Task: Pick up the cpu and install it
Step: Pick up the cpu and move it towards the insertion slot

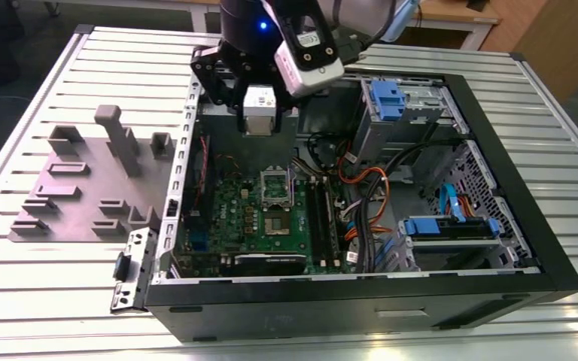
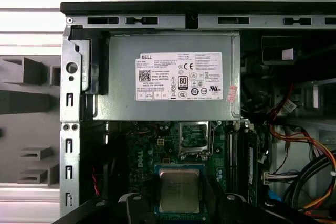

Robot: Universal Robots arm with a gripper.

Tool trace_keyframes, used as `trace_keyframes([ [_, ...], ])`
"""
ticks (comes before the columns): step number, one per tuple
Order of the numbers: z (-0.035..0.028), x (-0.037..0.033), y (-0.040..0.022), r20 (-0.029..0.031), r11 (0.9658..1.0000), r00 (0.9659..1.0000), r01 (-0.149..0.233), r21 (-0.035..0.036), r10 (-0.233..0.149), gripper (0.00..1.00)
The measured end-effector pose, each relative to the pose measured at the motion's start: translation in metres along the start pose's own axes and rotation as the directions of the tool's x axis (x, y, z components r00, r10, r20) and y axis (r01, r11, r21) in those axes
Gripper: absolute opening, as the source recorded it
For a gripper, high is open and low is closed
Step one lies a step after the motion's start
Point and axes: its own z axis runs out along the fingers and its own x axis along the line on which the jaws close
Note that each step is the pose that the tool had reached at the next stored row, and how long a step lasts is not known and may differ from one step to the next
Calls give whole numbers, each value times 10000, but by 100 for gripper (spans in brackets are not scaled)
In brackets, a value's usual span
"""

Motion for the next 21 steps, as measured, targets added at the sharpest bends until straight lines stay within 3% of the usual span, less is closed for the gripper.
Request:
trace_keyframes([
  [6,6,-28,0,12,9990,9990,-443,22,443,47],
  [11,6,-56,0,13,9989,9989,-471,25,471,47],
  [14,10,-129,1,15,9987,9987,-507,24,507,47],
  [21,22,-378,7,16,9985,9985,-550,24,550,47],
])
